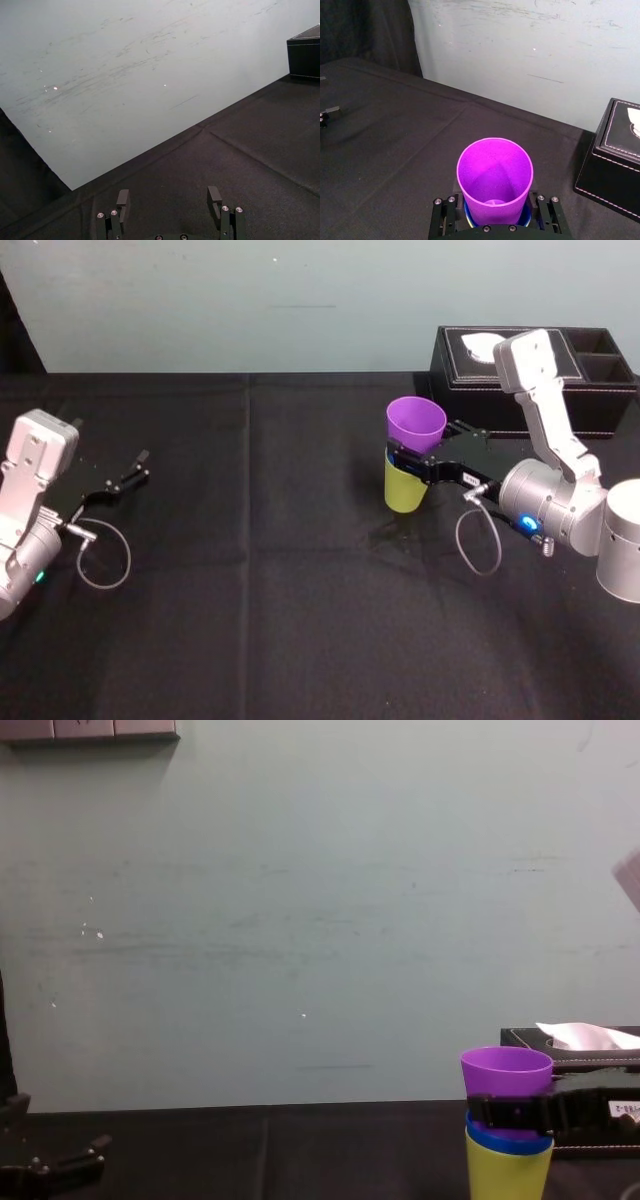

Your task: Stack the three plastic cups sequentially using one hand.

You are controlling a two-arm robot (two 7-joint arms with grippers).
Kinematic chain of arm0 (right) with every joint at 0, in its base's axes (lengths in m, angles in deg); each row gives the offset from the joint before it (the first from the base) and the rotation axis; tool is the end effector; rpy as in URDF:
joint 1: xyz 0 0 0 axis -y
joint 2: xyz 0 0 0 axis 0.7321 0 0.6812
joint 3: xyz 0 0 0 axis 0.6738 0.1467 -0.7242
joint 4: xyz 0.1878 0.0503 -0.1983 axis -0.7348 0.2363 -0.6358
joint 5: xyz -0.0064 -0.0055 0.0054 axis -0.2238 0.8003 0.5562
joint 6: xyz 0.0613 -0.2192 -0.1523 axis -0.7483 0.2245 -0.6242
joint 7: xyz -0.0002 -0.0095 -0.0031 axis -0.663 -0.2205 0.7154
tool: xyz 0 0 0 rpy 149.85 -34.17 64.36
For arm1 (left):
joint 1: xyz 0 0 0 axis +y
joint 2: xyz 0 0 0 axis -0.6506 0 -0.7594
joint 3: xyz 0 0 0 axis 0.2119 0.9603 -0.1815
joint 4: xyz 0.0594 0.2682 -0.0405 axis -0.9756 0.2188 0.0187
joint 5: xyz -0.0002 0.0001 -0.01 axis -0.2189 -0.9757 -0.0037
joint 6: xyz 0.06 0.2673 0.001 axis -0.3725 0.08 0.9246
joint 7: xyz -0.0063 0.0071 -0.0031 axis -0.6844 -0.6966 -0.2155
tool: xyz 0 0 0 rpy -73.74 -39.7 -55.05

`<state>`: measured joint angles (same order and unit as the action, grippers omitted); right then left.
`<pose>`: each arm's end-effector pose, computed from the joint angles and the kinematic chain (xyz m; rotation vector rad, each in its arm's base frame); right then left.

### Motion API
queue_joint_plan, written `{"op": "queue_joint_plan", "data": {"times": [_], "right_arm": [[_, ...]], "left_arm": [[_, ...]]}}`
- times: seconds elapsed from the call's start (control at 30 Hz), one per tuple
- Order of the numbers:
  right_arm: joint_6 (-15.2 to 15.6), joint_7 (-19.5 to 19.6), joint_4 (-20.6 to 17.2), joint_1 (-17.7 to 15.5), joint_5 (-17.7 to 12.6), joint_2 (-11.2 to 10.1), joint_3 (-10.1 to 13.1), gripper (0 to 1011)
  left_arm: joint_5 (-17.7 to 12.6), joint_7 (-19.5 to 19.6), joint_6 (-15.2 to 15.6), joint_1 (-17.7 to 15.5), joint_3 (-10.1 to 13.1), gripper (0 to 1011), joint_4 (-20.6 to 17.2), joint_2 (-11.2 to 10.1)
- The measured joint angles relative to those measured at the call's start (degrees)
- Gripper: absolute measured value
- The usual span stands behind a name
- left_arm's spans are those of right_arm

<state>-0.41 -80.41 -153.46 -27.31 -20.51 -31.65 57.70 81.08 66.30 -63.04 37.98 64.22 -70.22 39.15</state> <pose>0.3501 -0.0297 -0.2214 -0.2738 0.0904 -1.0025 0.3232 0.0848 -0.2855 0.3045 -0.2852 1.2479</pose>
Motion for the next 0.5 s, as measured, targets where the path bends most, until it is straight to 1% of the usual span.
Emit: {"op": "queue_joint_plan", "data": {"times": [0.37, 0.43, 0.5], "right_arm": [[0.0, -0.04, -0.04, 0.02, -0.01, -0.01, 0.02, 729], [0.01, -0.05, -0.05, 0.03, -0.02, -0.01, 0.02, 764], [0.02, -0.05, -0.06, 0.04, -0.02, -0.01, 0.03, 830]], "left_arm": [[0.0, 0.0, 0.0, 0.0, 0.0, 1011, 0.0, 0.0], [0.0, 0.0, 0.0, 0.0, 0.0, 1012, 0.0, 0.0], [0.0, 0.0, 0.0, 0.0, 0.0, 1011, 0.0, 0.0]]}}
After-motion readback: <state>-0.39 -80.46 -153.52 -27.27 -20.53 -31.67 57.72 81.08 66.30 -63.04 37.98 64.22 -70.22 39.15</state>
